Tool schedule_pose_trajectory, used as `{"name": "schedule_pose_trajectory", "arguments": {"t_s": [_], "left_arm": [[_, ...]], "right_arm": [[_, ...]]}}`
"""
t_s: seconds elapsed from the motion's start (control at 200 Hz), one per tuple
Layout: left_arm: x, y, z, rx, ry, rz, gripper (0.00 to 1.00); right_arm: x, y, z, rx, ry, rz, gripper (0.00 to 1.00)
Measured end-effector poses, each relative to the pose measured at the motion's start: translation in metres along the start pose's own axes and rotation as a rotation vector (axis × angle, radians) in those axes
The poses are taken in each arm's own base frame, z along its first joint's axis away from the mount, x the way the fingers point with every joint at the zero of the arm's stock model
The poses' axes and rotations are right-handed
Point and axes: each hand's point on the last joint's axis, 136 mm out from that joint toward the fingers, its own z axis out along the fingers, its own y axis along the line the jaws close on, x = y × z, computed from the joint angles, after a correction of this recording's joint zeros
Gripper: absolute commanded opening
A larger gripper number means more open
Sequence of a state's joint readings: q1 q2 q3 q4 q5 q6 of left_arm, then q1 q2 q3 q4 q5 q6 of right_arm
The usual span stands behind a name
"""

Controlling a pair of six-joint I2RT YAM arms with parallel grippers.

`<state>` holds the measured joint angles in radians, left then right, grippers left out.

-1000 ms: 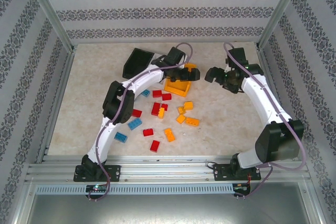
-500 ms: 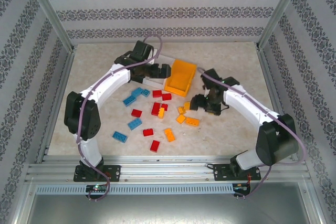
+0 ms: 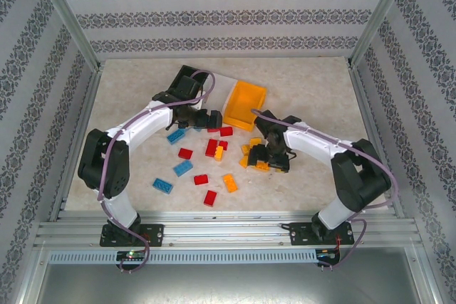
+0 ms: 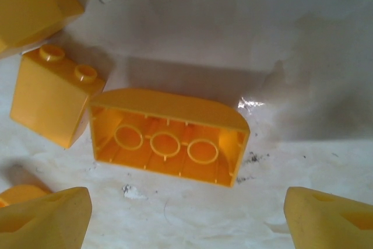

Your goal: Sort the legos into containers by color

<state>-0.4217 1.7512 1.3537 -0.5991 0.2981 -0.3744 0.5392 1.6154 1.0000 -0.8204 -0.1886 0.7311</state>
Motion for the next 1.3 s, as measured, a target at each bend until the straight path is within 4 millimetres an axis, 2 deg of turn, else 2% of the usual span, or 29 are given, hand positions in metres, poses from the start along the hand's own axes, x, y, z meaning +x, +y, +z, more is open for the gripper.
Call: {"name": "schedule_pose_trajectory", "arguments": {"t_s": [0.25, 0.525, 0.819, 1.059, 1.179, 1.304], "left_arm": [[0.000, 0.000, -0.001, -0.001, -0.002, 0.000, 1.00], [-0.002, 0.001, -0.003, -0.010, -0.006, 0.001, 1.00], [-0.001, 0.001, -0.003, -0.013, -0.001, 0.000, 1.00], [-0.006, 0.000, -0.001, -0.010, -0.005, -0.001, 1.00], [-0.007, 0.000, 0.001, -0.005, -0.004, -0.004, 1.00], [-0.008, -0.002, 0.004, 0.013, -0.002, -0.007, 1.00]], "right_arm": [[-0.011, 0.007, 0.014, 0.015, 0.016, 0.005, 0.83], [-0.016, 0.005, 0.021, 0.031, 0.026, 0.019, 0.62], [-0.023, -0.001, 0.016, 0.037, 0.005, 0.041, 0.55], [-0.027, -0.007, -0.012, 0.029, -0.058, 0.050, 0.55], [-0.039, -0.008, -0.036, 0.016, -0.104, 0.061, 0.55], [-0.059, 0.000, -0.068, -0.013, -0.171, 0.046, 0.55]]}}
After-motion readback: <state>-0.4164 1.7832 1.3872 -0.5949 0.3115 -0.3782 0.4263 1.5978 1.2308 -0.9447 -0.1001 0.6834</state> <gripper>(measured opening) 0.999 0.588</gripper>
